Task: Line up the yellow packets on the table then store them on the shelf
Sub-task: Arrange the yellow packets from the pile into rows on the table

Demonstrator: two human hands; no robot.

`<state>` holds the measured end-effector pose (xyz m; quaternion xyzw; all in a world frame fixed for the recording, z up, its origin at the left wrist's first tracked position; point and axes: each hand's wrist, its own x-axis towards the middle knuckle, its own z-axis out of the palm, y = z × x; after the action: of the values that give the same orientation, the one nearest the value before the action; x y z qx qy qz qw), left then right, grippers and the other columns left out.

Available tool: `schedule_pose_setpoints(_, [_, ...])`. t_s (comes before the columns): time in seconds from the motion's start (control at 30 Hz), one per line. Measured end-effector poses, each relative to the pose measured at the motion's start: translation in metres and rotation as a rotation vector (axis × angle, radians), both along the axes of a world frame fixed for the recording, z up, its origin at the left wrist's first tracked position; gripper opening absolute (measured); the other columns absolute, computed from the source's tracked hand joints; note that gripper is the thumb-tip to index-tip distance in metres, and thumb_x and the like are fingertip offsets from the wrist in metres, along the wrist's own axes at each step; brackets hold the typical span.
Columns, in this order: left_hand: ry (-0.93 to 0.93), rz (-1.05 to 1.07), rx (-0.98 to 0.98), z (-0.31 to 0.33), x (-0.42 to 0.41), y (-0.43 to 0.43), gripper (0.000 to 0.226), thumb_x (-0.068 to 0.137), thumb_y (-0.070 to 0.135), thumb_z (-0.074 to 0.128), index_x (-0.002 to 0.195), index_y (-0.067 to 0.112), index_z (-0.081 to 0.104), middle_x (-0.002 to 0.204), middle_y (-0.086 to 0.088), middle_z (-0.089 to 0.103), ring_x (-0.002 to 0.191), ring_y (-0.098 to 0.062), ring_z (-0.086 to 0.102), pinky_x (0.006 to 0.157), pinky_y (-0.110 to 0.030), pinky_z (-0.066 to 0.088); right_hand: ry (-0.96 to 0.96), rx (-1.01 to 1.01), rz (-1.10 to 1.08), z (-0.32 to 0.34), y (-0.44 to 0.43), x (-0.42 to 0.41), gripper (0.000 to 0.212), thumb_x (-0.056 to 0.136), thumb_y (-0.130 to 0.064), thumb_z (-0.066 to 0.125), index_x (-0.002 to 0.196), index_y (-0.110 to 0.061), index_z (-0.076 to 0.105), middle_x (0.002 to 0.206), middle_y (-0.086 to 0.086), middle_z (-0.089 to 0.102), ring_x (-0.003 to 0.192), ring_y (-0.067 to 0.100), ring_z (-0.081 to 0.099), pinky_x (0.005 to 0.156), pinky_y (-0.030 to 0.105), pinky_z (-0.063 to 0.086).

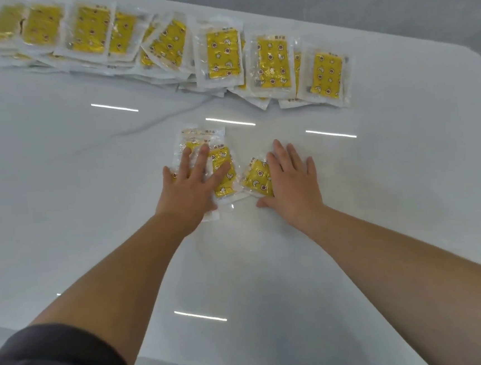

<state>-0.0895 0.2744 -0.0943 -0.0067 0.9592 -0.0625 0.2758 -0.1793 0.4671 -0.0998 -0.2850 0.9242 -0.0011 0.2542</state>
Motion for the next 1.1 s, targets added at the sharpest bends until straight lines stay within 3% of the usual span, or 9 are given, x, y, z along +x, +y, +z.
schedule_pose_setpoints(0.17, [0.061,-0.095,0.006,-0.007,0.0,-0.068,0.089,0.092,0.055,0.047,0.147,0.037,-0.022,0.155,-0.014,-0.028,0.145,-0.041,-0.013,0.109,-0.058,0.027,0.021,-0.016,-0.027,0.006,-0.036,-0.01,0.099,0.064,-0.055,0.08,0.143,-0.022,0.03,0.146,0.0,0.026,0.13,0.026,0.029,0.097,0.04,0.036])
schedule_pose_setpoints(0.33, [0.064,-0.178,0.077,-0.006,0.0,-0.126,0.094,0.087,0.053,0.058,0.147,0.041,-0.012,0.159,-0.01,-0.018,0.147,-0.039,-0.006,0.107,-0.059,0.03,-0.12,-0.156,-0.227,0.011,-0.103,0.008,0.082,0.072,-0.034,0.082,0.139,-0.023,0.036,0.137,0.002,0.029,0.12,0.024,0.037,0.088,0.036,0.049])
schedule_pose_setpoints(0.43, [0.077,-0.212,0.163,-0.002,-0.001,-0.152,0.102,0.074,0.046,0.075,0.149,0.036,0.006,0.161,-0.011,0.006,0.145,-0.038,0.017,0.103,-0.055,0.038,-0.188,-0.287,-0.415,0.012,-0.151,0.019,0.085,0.074,-0.021,0.081,0.142,-0.026,0.031,0.137,0.003,0.031,0.121,0.023,0.042,0.09,0.034,0.049])
schedule_pose_setpoints(0.6, [0.116,0.323,0.293,0.008,0.012,-0.186,0.116,0.068,0.052,0.078,0.152,0.03,0.001,0.16,-0.01,0.006,0.143,-0.032,0.021,0.104,-0.045,0.039,-0.405,-0.45,-0.784,0.022,-0.184,0.025,0.083,0.08,-0.019,0.077,0.144,-0.03,0.027,0.118,-0.003,0.053,0.098,0.014,0.057,0.08,0.026,0.048])
schedule_pose_setpoints(0.7, [0.148,0.589,0.307,0.01,0.016,-0.19,0.114,0.067,0.049,0.081,0.151,0.022,0.008,0.141,-0.01,0.034,0.126,-0.029,0.039,0.096,-0.042,0.043,-0.488,-0.46,-0.954,0.028,-0.185,0.027,0.067,0.078,-0.015,0.078,0.133,-0.027,0.041,0.107,-0.006,0.058,0.085,0.007,0.06,0.062,0.014,0.044])
schedule_pose_setpoints(0.8, [0.102,0.935,0.475,0.009,0.009,-0.189,0.084,0.072,0.034,0.08,0.136,0.019,0.027,0.121,-0.004,0.054,0.11,-0.028,0.054,0.093,-0.045,0.046,-0.487,-0.466,-1.08,0.027,-0.193,0.03,0.036,0.079,-0.018,0.076,0.11,-0.018,0.057,0.101,-0.004,0.066,0.086,0.009,0.063,0.061,0.017,0.046])
schedule_pose_setpoints(0.87, [0.057,1.131,0.577,0.008,0.003,-0.187,0.062,0.075,0.028,0.076,0.119,0.021,0.033,0.104,-0.002,0.062,0.093,-0.029,0.061,0.087,-0.047,0.05,-0.451,-0.476,-1.132,0.023,-0.205,0.032,0.031,0.079,-0.02,0.076,0.104,-0.015,0.058,0.097,-0.004,0.065,0.083,0.011,0.063,0.061,0.02,0.047])
schedule_pose_setpoints(0.97, [0.039,1.138,0.624,0.008,-0.007,-0.184,0.048,0.076,0.031,0.076,0.106,0.019,0.04,0.092,-0.001,0.061,0.083,-0.026,0.063,0.076,-0.044,0.056,-0.42,-0.49,-1.179,0.015,-0.225,0.033,0.033,0.078,-0.022,0.078,0.101,-0.017,0.055,0.096,-0.003,0.063,0.083,0.013,0.062,0.065,0.024,0.05])
schedule_pose_setpoints(1.1, [0.041,1.062,0.576,0.007,-0.02,-0.184,0.038,0.079,0.033,0.074,0.102,0.013,0.052,0.103,-0.004,0.056,0.085,-0.021,0.057,0.073,-0.036,0.051,-0.404,-0.428,-1.191,0.006,-0.234,0.033,0.036,0.071,-0.031,0.082,0.096,-0.018,0.059,0.101,0.002,0.063,0.08,0.015,0.065,0.066,0.031,0.056])
